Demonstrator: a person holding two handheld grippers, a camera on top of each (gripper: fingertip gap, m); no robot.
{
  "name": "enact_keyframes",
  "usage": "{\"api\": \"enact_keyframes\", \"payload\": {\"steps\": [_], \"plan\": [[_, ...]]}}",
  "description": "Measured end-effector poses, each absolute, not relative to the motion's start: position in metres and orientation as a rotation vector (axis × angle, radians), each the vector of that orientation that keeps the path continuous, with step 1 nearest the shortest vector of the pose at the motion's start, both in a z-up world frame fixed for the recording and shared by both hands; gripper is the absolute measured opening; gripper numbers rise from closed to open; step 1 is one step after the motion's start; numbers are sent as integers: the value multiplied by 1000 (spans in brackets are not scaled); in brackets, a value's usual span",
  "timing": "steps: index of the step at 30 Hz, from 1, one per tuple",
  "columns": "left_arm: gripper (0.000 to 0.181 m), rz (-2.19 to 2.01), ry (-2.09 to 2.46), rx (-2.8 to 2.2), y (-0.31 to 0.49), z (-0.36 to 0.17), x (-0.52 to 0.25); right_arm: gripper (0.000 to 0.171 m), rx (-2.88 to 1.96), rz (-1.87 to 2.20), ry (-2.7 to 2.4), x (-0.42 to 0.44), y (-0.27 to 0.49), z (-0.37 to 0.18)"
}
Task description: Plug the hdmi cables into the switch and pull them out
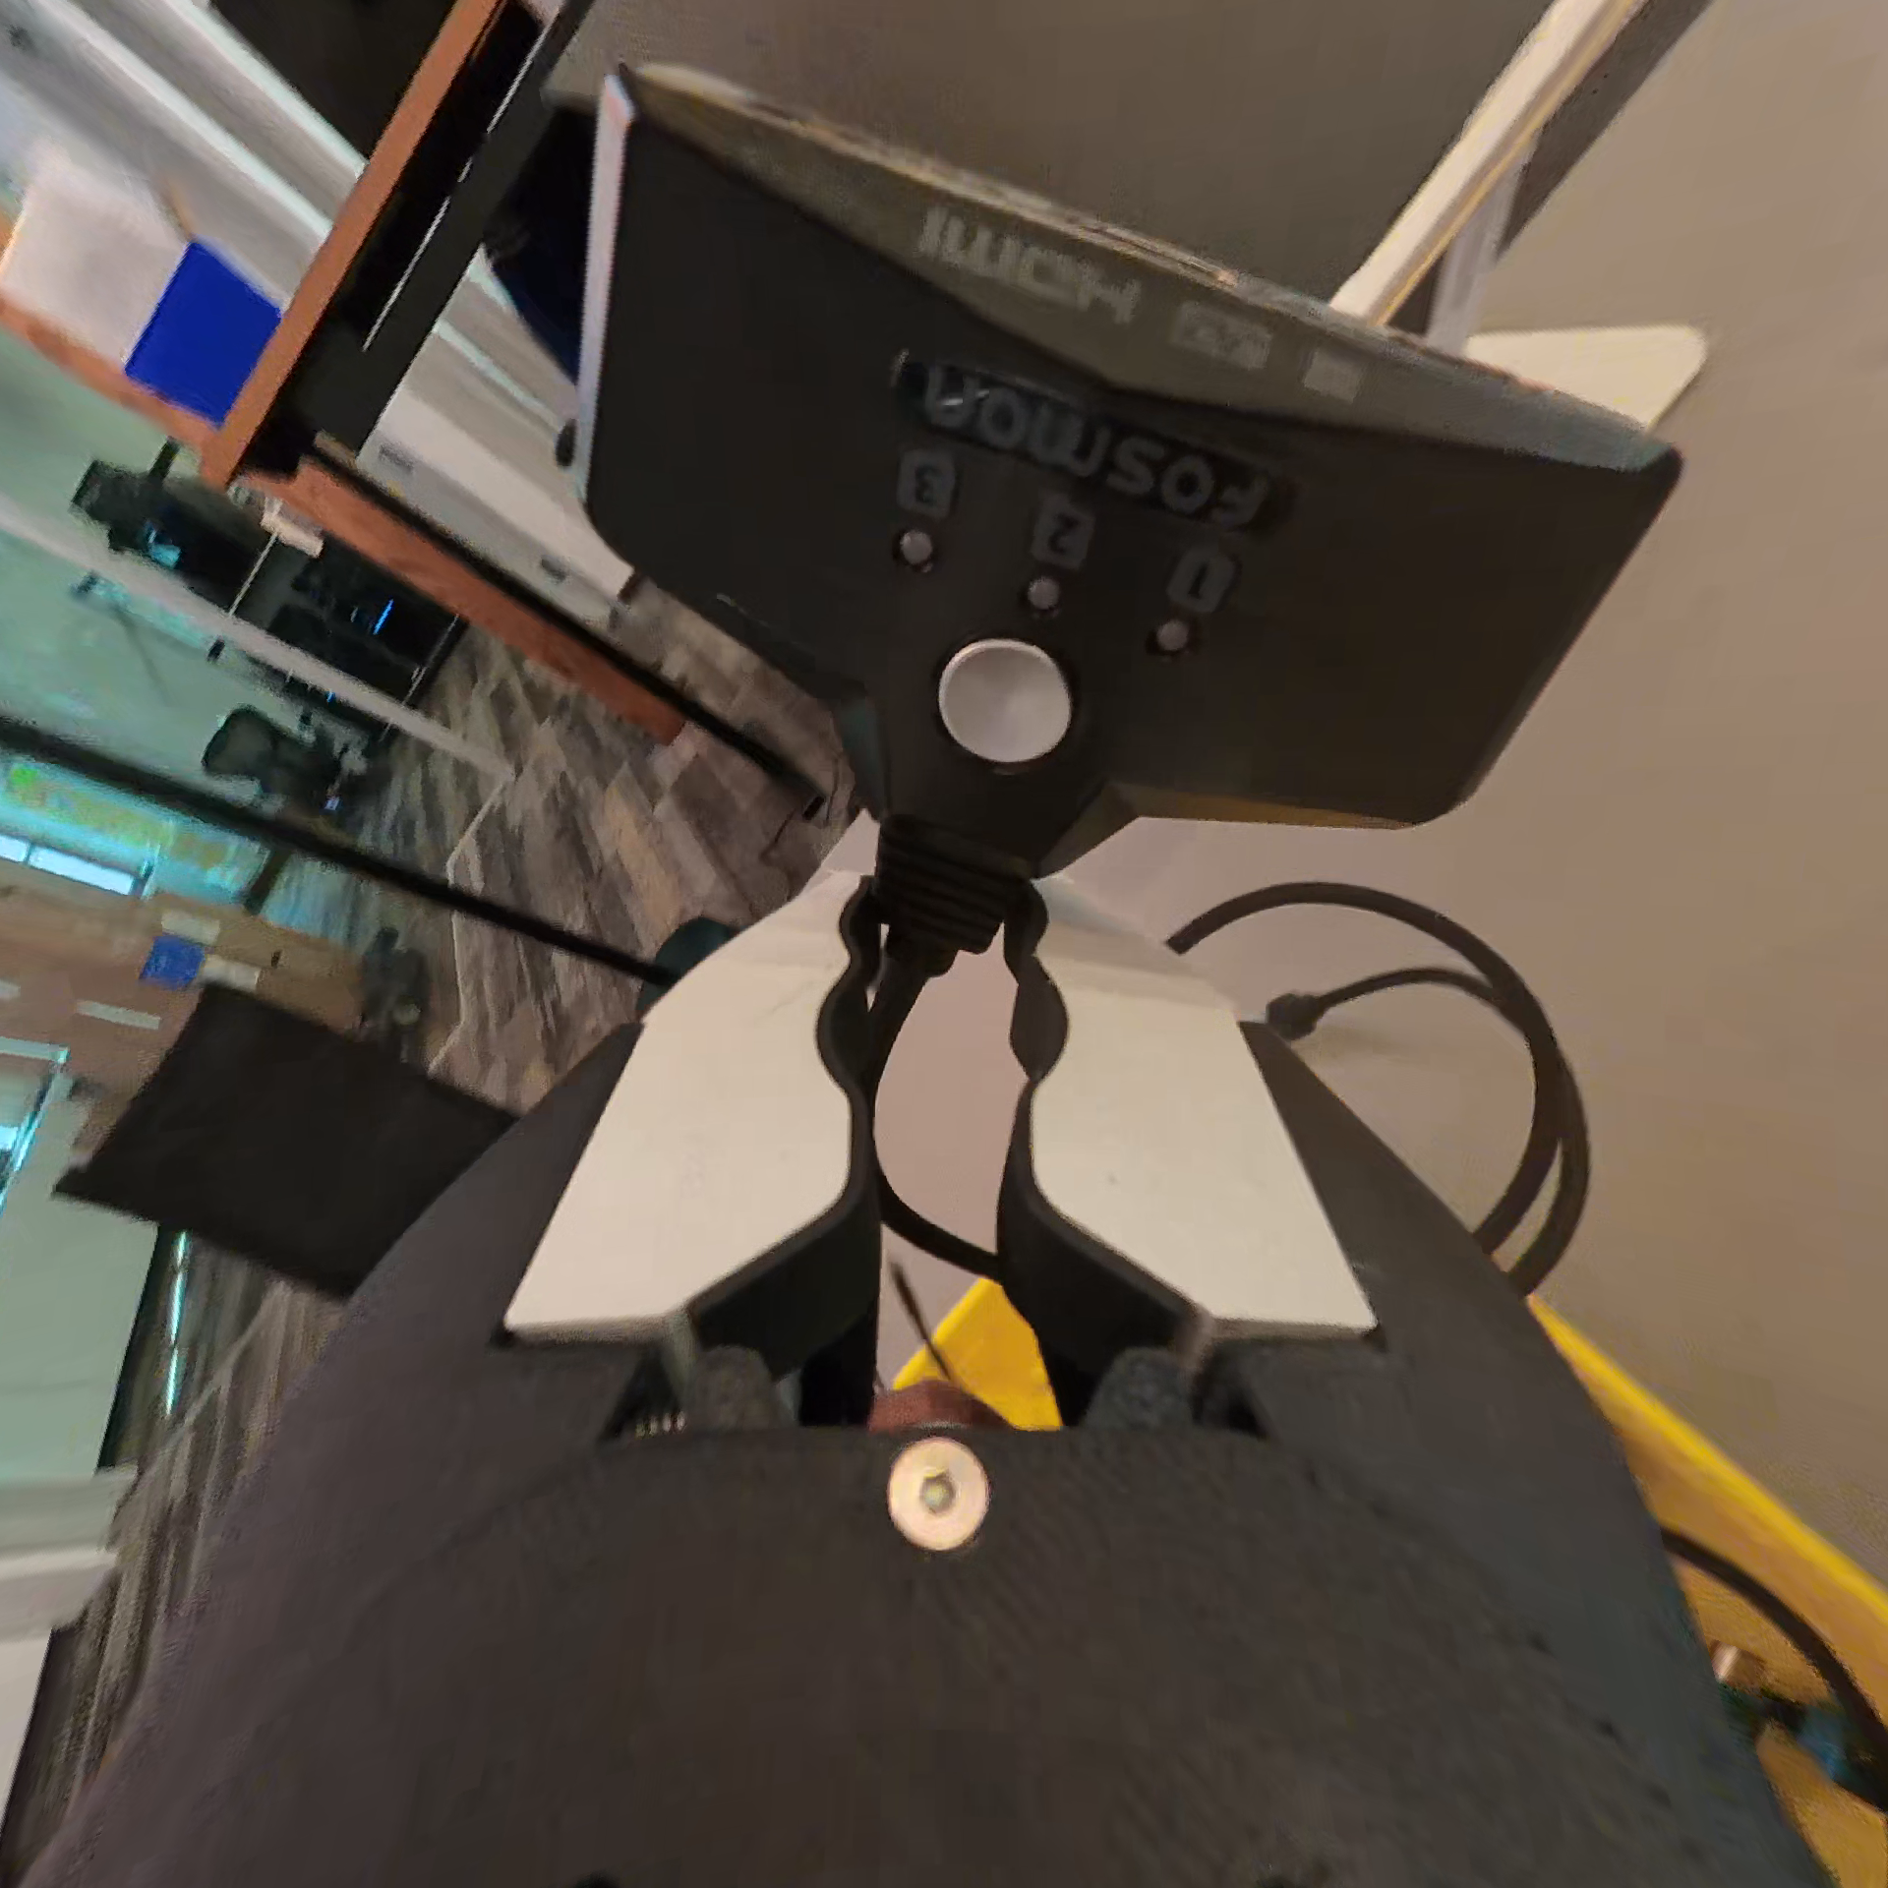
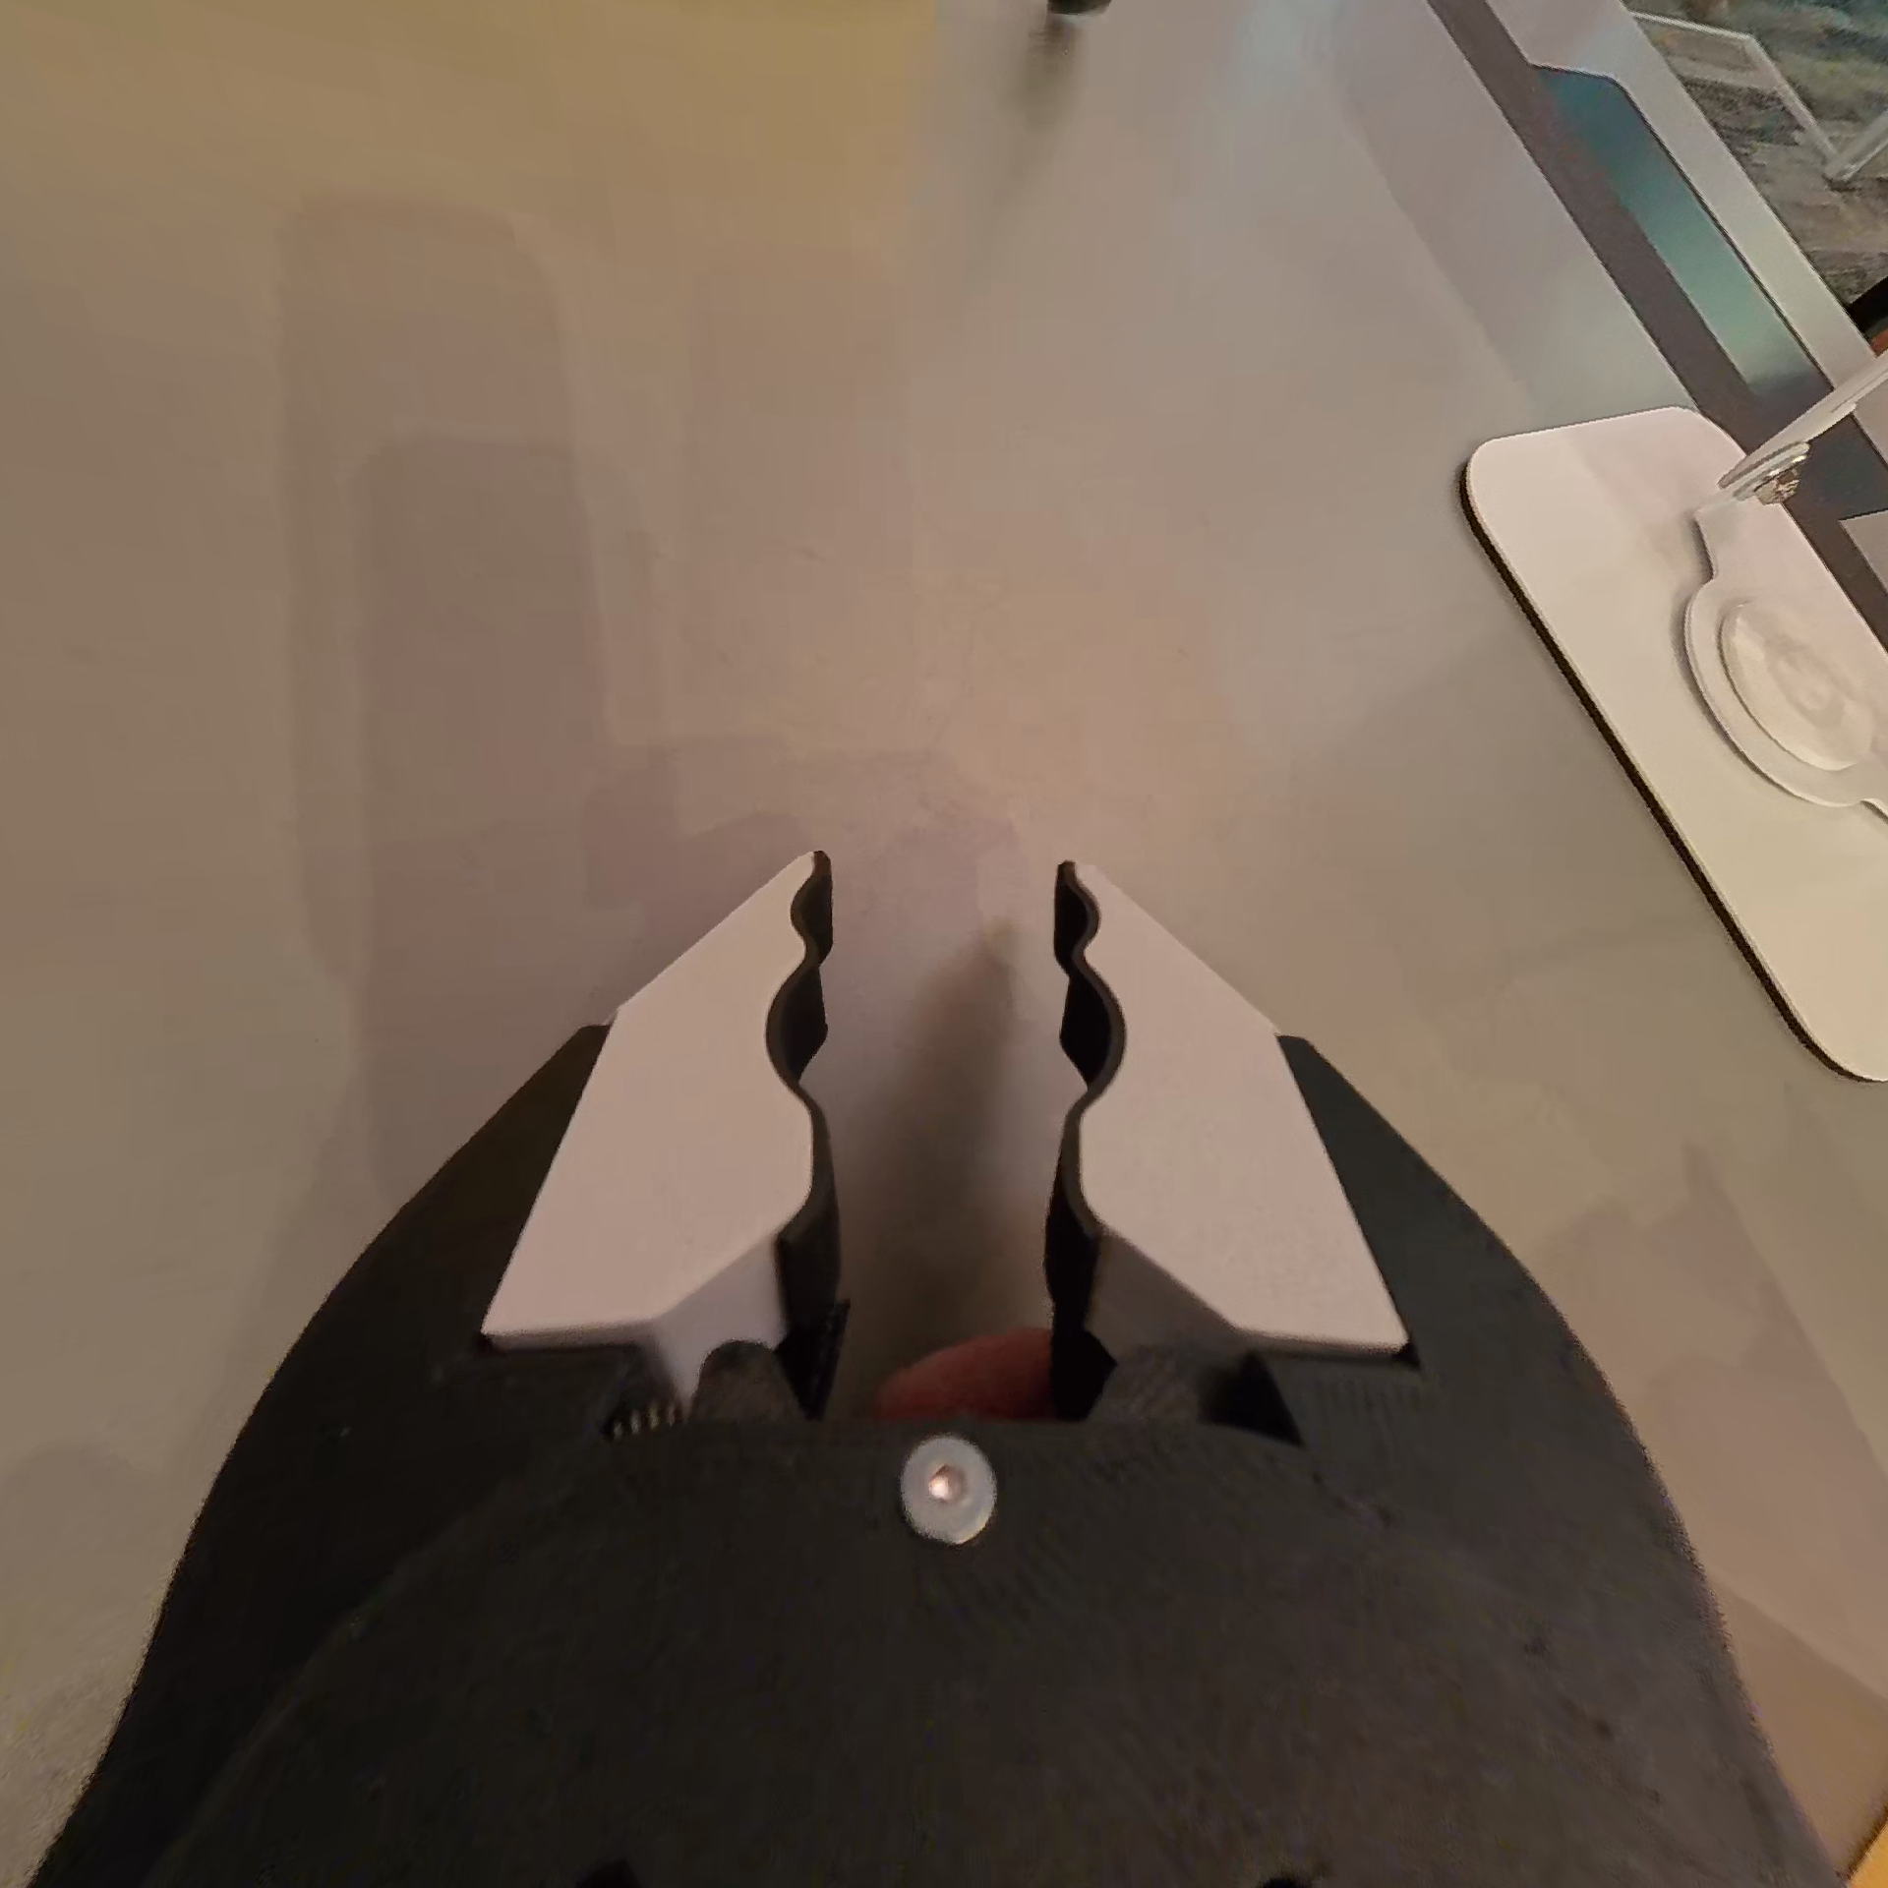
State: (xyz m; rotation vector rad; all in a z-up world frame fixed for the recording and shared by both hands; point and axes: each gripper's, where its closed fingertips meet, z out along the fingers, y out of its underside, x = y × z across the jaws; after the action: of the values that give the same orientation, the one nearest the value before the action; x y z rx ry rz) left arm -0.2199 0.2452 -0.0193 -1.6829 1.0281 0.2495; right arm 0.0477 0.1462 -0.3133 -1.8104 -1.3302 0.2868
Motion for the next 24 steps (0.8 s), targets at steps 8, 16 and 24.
{"api": "enact_keyframes", "payload": {"steps": [8,16,24], "plan": [[23,89,1323,-1596,230,-40,-66,47,-1774,298,-1272,49,149,-303],[23,78,1602,-1809,217,-169,-23,58,-1678,370,-1038,63,158,-268],[22,94,1882,-1948,191,-264,-26,82,-1593,375,-1035,61,156,-258]]}}
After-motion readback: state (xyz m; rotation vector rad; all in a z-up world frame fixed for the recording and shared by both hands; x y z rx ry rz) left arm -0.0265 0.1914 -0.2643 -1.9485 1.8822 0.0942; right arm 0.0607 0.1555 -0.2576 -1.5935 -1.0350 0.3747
